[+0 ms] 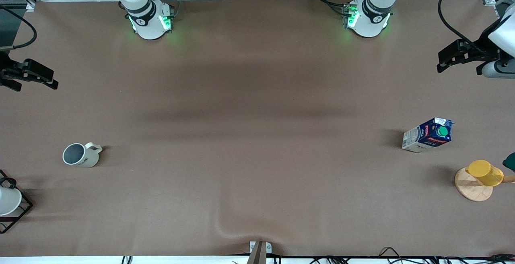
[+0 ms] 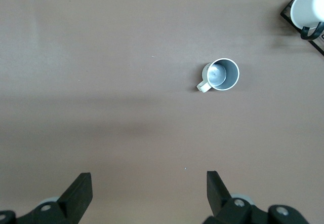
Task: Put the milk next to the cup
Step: 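Reach the left gripper toward the milk carton while the right gripper reaches the mug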
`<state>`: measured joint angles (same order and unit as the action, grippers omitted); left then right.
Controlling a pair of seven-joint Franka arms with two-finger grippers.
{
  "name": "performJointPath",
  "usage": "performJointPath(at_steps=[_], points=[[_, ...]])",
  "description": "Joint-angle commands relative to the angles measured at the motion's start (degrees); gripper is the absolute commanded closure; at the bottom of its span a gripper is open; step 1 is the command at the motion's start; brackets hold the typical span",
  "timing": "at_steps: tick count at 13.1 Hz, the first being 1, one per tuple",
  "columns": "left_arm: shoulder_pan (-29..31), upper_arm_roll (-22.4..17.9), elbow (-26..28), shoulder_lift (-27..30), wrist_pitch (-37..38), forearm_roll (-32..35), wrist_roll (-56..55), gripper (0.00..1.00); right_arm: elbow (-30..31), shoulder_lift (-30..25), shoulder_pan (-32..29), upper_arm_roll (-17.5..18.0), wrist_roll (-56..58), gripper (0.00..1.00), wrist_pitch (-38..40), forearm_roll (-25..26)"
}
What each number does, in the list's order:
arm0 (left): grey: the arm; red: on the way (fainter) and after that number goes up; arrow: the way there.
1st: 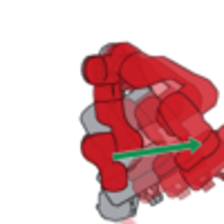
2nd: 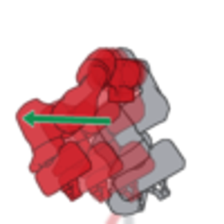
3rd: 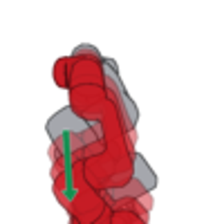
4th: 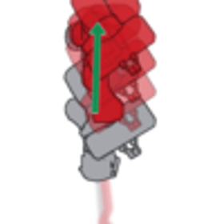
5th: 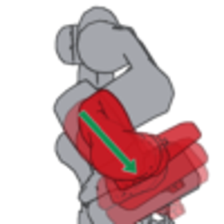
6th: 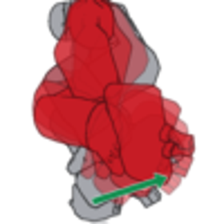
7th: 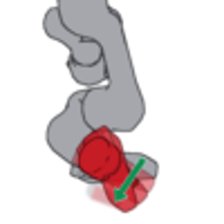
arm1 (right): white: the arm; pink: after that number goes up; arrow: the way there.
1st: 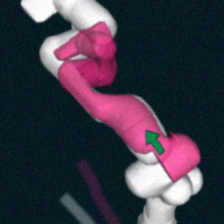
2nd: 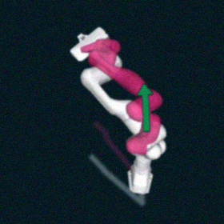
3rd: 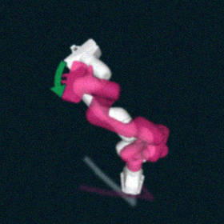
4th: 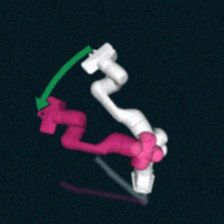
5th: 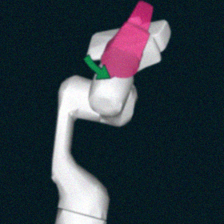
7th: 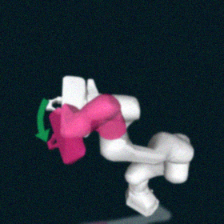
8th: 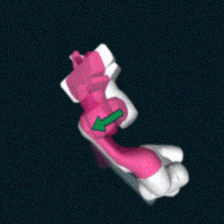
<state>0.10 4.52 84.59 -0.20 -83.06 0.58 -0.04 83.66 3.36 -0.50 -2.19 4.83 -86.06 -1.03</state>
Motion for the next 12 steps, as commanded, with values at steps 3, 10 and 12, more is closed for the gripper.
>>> performJointPath(at_steps=[3,10,12], points=[[0.3,0.3,0.7,1.0,-0.1,0.3,-0.3,0.0,0.6,-0.6,-0.4,0.1,0.0,0.0,-0.6,-0.4],[0.3,0.4,0.5,0.9,0.0,-0.2,-0.4,0.0,0.7,0.0,-0.1,0.1,0.0,0.0,-0.7,-0.4],[0.5,0.1,0.4,0.8,0.0,-0.2,-0.3,0.0,0.9,0.0,-0.1,0.2,0.0,0.0,-1.5,-0.4]])
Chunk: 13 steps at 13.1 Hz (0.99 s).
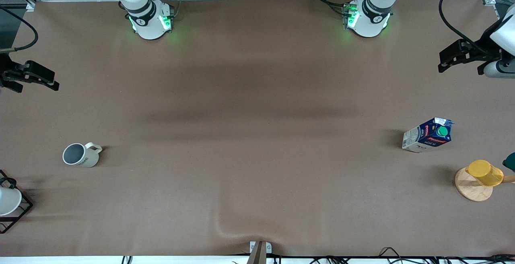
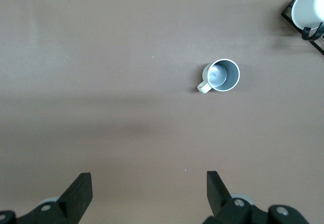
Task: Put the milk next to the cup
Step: 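Reach the left gripper toward the milk carton while the right gripper reaches the mug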
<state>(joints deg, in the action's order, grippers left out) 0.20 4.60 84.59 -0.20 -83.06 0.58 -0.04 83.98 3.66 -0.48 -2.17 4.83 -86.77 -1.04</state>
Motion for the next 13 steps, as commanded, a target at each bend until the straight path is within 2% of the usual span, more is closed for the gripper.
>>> performJointPath(at_steps=[1,7,13], points=[[0.3,0.0,0.5,0.7,0.0,-0.3,-0.4,0.0,0.5,-0.2,-0.2,0.2,0.0,0.0,-0.8,-0.4],[4.2,-0.1,1.2,-2.8,-0.9,0.2,-0.5,0.0,0.6,-0.1,-0.6,0.1,0.0,0.0,-0.6,-0.3],[5.9,-0.6,1.4,-8.8,-6.7,1.5,-0.7,0.0,0.4,1.8,-0.7,0.2,-0.1,0.0,-0.5,-0.4]])
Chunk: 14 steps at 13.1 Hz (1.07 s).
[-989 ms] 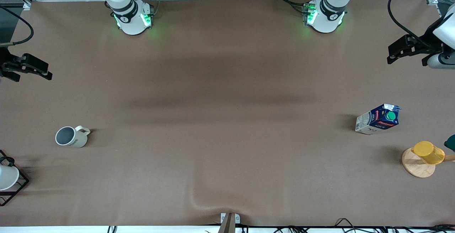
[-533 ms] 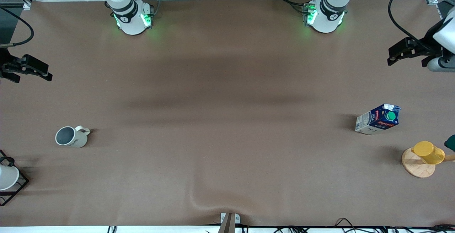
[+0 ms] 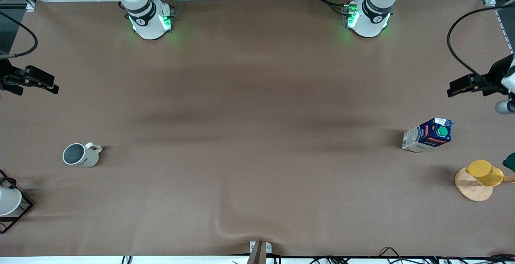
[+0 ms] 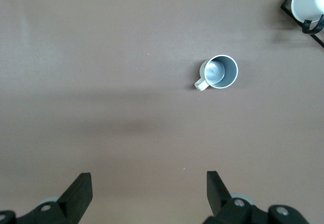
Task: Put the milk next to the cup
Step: 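Reach the left gripper toward the milk carton while the right gripper reaches the mug, then grasp the milk carton with the left gripper while the right gripper grasps the mug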
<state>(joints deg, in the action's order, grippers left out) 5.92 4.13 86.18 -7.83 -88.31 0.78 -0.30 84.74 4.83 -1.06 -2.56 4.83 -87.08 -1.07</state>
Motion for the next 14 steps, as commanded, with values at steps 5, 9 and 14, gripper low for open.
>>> performJointPath(at_steps=[5,9,14], points=[[2.8,0.0,-0.2,-6.7,-7.0,2.8,-0.2,0.0,-0.6,4.1,4.2,0.7,-0.5,0.0,0.5,0.1],[4.1,0.1,-0.4,-9.7,-9.3,3.1,0.5,0.0,-0.5,8.9,2.4,0.5,0.9,0.0,0.4,-0.1],[4.2,0.2,-0.2,-14.7,-12.8,3.0,0.6,0.0,-0.5,15.4,-0.3,0.3,3.1,0.0,-6.9,2.8]])
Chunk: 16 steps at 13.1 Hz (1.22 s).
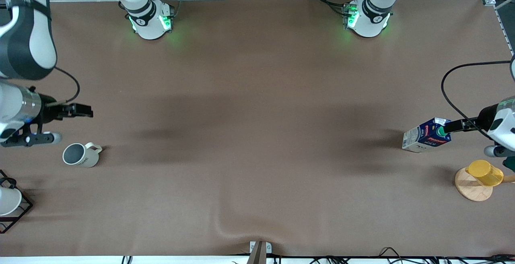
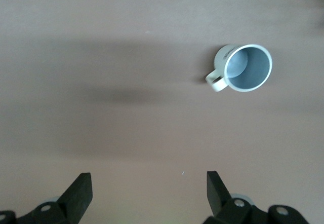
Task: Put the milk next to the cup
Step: 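Grasp the milk carton with the left gripper while the right gripper grasps the mug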
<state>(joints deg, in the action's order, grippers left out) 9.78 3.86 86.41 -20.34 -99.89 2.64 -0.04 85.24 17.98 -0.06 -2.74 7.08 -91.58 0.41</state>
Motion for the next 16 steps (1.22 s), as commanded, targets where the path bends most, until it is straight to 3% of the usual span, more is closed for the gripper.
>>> performJointPath(at_steps=[1,6,11,16], points=[[0.2,0.4,-0.3,-2.5,-1.4,1.0,-0.4,0.0,-1.1,3.8,-1.4,0.5,0.7,0.0,-4.3,2.8],[0.5,0.2,5.3,-2.0,-1.7,1.2,-0.2,0.0,-1.2,9.4,-5.5,0.5,1.3,0.0,-12.1,4.2],[0.5,0.3,6.3,-2.2,-2.1,7.3,-0.4,0.0,-1.2,14.9,-10.8,0.6,15.3,0.0,-18.1,3.5],[2.8,1.0,7.1,-2.7,-4.9,5.1,1.4,0.0,-1.2,19.5,-13.9,0.6,31.1,0.0,-25.1,3.6]])
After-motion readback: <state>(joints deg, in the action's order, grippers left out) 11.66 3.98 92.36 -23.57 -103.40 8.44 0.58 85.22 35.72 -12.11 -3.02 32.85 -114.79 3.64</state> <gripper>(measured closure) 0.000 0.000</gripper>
